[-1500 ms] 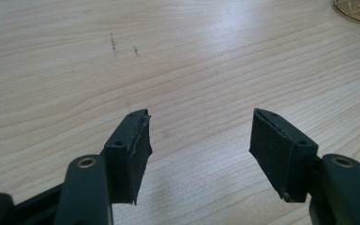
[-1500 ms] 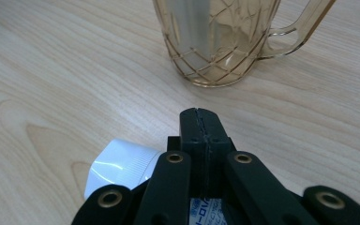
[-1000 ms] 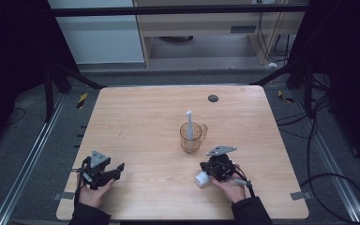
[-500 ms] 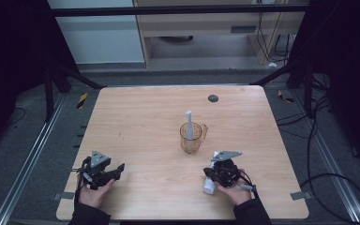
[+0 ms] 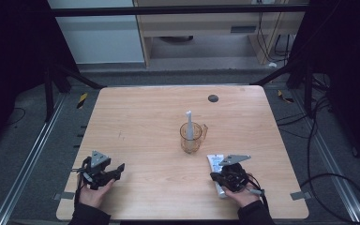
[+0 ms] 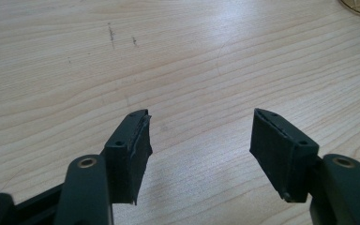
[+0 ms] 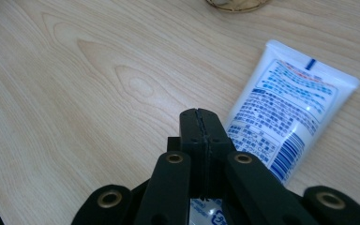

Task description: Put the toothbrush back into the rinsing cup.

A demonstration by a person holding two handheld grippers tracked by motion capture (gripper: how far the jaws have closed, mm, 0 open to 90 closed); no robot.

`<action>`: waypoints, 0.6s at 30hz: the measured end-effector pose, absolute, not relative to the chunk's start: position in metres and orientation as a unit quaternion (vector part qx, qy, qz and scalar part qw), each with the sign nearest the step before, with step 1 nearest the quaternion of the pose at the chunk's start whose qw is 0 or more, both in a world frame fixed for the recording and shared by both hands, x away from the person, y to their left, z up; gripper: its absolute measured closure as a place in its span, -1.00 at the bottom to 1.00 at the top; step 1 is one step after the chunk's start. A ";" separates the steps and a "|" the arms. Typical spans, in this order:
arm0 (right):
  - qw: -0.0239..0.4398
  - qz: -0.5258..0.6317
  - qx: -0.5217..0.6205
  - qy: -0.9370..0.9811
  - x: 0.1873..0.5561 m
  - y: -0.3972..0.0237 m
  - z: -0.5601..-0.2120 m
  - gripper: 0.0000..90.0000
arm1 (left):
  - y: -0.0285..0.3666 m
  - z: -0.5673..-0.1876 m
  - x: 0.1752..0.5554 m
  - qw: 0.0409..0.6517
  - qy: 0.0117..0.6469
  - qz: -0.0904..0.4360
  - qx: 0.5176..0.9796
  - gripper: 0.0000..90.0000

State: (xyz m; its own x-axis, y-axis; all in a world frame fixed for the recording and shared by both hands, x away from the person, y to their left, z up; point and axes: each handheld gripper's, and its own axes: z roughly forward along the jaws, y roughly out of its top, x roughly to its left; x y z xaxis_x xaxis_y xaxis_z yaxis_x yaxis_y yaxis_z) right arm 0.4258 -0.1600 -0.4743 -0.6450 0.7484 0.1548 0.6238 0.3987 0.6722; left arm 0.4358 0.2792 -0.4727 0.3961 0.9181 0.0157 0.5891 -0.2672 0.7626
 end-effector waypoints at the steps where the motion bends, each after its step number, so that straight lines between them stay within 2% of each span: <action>1: 0.089 0.359 0.412 0.833 0.425 -0.162 -0.474 1.00 | 0.279 -0.473 0.436 0.346 0.495 0.237 0.761 -0.17; 11: 0.085 0.355 0.423 0.829 0.421 -0.174 -0.473 0.99 | 0.280 -0.472 0.436 0.347 0.495 0.238 0.760 -0.18; 18: 0.101 0.361 0.423 0.825 0.420 -0.173 -0.465 0.84 | 0.280 -0.473 0.436 0.349 0.496 0.237 0.759 -0.18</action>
